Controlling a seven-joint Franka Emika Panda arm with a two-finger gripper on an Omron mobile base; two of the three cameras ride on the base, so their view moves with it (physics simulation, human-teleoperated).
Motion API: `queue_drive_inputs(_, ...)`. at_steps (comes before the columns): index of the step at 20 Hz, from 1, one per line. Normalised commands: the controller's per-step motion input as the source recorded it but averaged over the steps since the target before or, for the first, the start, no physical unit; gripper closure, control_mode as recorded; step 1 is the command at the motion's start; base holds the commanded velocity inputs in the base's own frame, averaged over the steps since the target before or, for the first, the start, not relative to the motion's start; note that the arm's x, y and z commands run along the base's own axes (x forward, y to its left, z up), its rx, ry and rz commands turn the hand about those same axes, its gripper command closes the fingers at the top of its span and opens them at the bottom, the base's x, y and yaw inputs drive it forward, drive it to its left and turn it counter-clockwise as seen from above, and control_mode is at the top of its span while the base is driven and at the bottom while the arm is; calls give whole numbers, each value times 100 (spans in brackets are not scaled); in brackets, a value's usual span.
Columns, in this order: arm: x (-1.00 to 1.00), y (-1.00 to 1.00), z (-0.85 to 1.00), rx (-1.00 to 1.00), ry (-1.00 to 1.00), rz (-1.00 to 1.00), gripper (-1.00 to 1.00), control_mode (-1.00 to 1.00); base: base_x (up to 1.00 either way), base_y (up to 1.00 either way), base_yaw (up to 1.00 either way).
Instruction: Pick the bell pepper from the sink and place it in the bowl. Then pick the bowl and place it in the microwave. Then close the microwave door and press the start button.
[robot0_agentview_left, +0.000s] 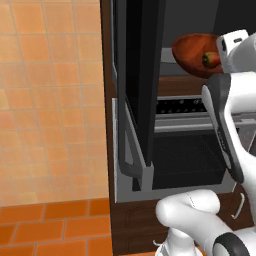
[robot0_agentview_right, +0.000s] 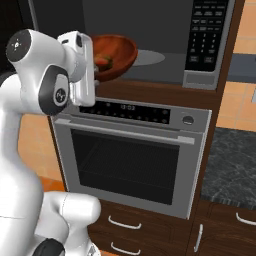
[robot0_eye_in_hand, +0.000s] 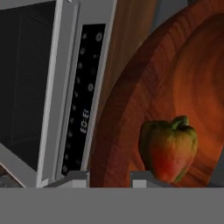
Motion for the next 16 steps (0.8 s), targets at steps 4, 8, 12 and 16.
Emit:
queue_drive_inputs(4, 74, 0, 2, 0, 0, 6, 100, -100, 0, 0, 0)
queue_drive_inputs(8, 79, 0, 7, -3, 0, 6, 100, -100, 0, 0, 0)
queue_drive_inputs(12, 63, 0, 5, -2, 3, 3, 100, -100, 0, 0, 0)
queue_drive_inputs(16, 66, 0, 0, -1, 6, 0, 100, -100, 0, 0, 0)
